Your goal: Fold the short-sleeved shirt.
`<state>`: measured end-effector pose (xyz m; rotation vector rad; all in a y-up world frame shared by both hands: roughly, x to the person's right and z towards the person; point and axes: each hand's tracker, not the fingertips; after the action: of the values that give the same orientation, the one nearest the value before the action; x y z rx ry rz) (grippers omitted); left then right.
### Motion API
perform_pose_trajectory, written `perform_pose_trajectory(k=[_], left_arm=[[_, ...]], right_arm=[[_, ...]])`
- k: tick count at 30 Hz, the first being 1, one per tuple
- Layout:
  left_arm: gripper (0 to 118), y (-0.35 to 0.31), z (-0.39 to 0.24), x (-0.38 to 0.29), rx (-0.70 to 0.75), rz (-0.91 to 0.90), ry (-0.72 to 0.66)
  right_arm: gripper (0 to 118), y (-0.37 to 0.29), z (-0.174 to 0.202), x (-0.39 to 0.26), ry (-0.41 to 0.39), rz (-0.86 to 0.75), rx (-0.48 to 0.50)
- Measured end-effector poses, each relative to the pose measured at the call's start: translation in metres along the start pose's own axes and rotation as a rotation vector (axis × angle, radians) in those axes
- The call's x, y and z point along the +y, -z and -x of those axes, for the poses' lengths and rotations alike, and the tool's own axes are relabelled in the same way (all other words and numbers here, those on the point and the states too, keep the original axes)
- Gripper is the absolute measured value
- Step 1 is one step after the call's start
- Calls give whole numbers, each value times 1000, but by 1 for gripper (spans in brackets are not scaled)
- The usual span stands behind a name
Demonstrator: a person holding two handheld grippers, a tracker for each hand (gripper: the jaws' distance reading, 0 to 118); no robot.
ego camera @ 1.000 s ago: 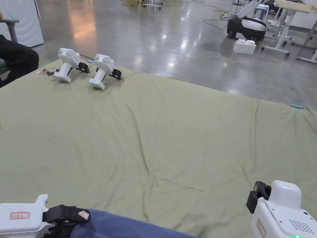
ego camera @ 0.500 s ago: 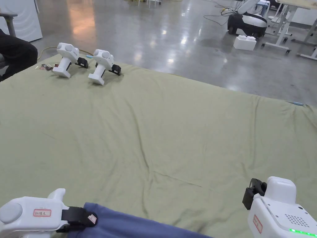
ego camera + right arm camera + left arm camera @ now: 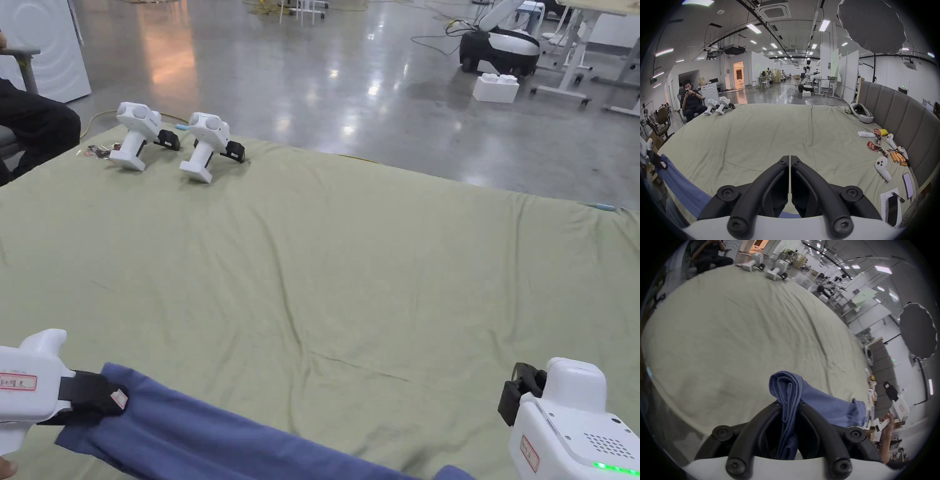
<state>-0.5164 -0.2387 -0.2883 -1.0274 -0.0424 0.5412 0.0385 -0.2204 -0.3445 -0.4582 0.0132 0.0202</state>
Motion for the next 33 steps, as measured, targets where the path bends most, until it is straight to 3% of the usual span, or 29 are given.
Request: perform_pose_trajectory(k=[6,15,22,33], left_arm=[[14,-1,-41,-5,20,31,44],[14,17,-129,-29,-295,103,14],[14,90,-179,-54,-264,201,32],[14,173,-223,-96,-67,312,102]], right_arm=[[4,3,-2,-5,22,7,13],[4,2,-5,-11,40,18,21],[4,-2,-19,-15,55,25,0],[4,-6,-40,-24,70,47,-49]])
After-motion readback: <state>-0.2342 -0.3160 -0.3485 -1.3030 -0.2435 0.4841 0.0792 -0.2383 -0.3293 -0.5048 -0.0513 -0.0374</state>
